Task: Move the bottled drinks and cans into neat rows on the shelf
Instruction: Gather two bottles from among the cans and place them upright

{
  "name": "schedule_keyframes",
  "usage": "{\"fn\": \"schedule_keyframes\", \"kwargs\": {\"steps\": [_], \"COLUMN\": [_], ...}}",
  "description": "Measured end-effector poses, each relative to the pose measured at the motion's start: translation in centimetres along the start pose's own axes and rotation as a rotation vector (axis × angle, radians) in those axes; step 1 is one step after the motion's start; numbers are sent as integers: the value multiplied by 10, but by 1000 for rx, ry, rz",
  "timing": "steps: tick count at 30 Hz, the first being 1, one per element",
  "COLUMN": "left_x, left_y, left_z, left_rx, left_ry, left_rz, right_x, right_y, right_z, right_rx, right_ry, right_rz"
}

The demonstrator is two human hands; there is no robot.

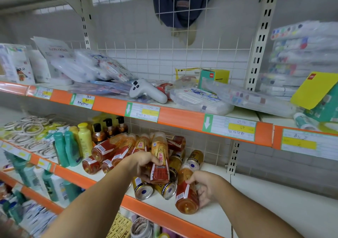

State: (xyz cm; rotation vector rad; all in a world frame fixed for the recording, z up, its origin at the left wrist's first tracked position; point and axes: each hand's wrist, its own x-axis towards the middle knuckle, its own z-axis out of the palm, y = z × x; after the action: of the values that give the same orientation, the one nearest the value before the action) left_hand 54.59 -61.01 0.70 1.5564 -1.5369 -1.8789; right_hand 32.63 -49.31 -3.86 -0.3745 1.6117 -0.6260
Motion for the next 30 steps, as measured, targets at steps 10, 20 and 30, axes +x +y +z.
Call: {"fn": "schedule_keyframes", "kwargs": {"steps": [10, 20, 30], "left_x": [-14, -15, -8], "left_y": [2, -2, -10], "left_z": [3, -1, 1], "left_rx": [32, 25, -2], "left_ry": [35, 78, 113], "left_rz": [20, 146, 376], "right_x": [6, 2, 3], "right_y": [4, 1, 2], "right_z": [1, 7, 9], "right_rx": [-60, 62, -42], "right_ry": [57, -82, 50], "right_rz": [-27, 67, -6]}}
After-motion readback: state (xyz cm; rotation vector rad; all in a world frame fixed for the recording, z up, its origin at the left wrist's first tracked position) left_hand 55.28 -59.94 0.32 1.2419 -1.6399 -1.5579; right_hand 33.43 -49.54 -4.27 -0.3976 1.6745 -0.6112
